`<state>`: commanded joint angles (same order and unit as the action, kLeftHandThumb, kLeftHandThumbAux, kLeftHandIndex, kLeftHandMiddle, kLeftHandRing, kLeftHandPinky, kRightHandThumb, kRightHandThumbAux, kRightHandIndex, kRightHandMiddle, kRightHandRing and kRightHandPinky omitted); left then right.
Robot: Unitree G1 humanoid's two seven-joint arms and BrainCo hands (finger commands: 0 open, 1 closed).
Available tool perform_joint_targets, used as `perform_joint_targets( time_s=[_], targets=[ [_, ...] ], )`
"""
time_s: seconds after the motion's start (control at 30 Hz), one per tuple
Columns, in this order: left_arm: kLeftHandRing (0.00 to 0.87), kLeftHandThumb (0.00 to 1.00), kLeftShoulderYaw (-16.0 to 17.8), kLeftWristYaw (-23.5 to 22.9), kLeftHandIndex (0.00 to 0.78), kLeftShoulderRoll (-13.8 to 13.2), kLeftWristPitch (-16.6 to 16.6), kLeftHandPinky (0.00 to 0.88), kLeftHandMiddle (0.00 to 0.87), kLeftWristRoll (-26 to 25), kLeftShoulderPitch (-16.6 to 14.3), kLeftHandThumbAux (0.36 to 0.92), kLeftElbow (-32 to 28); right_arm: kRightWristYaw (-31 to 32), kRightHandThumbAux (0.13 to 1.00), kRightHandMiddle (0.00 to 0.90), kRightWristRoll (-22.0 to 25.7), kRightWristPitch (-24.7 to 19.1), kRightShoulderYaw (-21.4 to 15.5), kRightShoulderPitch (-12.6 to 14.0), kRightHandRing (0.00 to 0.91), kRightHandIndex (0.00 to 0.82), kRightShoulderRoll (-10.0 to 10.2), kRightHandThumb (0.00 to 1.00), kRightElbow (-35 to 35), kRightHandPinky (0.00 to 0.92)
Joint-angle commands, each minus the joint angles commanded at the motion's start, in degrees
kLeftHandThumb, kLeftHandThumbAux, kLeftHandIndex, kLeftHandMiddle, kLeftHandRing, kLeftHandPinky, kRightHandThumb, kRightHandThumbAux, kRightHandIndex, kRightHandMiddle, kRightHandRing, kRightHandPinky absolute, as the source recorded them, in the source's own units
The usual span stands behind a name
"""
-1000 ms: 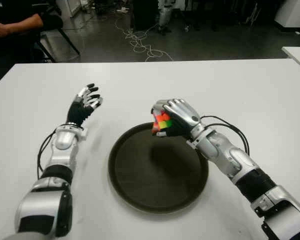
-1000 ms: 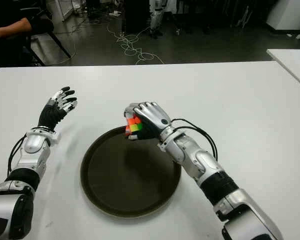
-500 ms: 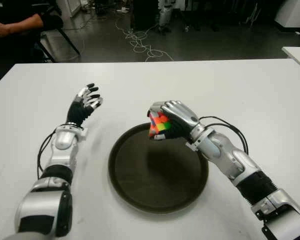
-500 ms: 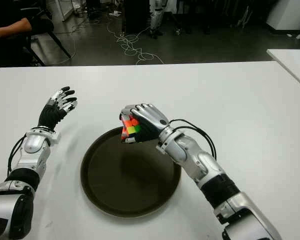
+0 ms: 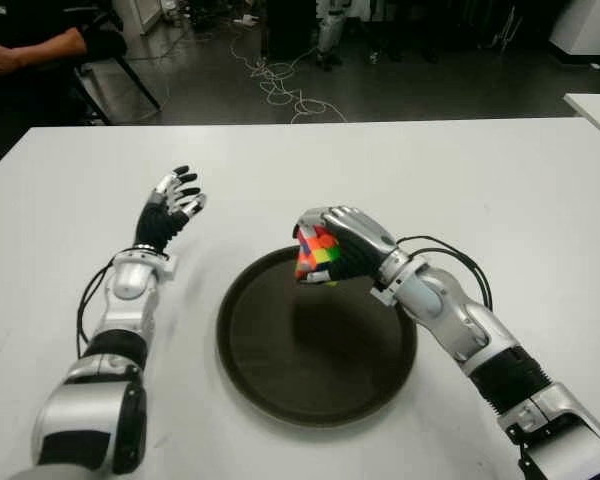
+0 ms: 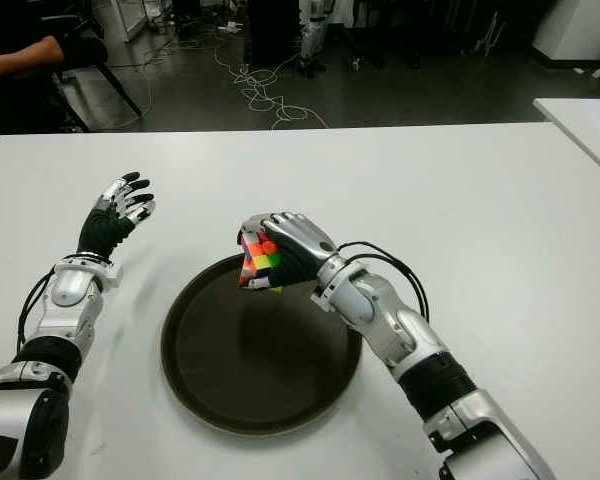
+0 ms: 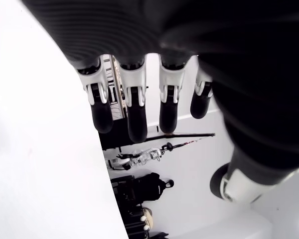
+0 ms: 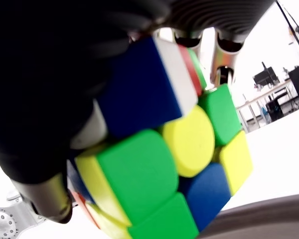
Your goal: Pick up the Rubik's Cube and put it in the plate
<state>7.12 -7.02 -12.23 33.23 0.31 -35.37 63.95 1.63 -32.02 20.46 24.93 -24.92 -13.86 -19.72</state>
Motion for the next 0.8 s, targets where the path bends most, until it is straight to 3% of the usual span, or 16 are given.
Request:
perform_joint_targets(
  time_s=[0.17, 0.4, 0.8],
  targets=[
    [0.171, 0.247, -0.07, 0.08, 0.104, 0.09, -0.08, 0.196, 0.166, 0.17, 0.03, 0.681, -0.05, -1.77, 0.736, 0.494, -0.08, 1.14, -0.11, -0.45, 0.498, 0.419, 0.75, 0.692, -3.33, 0.516],
    [0.181, 0.227, -0.21, 0.64, 0.115, 0.15, 0.27, 0.206, 0.176, 0.58, 0.17, 0.683, -0.21, -5.84, 0.736, 0.505, 1.02, 3.87, -1.13, -1.79, 0.511, 0.420, 3.27, 0.691, -11.29, 0.533],
    [0.185, 0.220, -0.16, 0.85, 0.117, 0.20, 0.26, 0.201, 0.179, 0.71, 0.33, 0.695, -0.42, -7.23, 0.735, 0.524, 1.62, 5.25, -1.50, -2.68, 0.545, 0.421, 4.94, 0.692, -16.37, 0.569]
  ],
)
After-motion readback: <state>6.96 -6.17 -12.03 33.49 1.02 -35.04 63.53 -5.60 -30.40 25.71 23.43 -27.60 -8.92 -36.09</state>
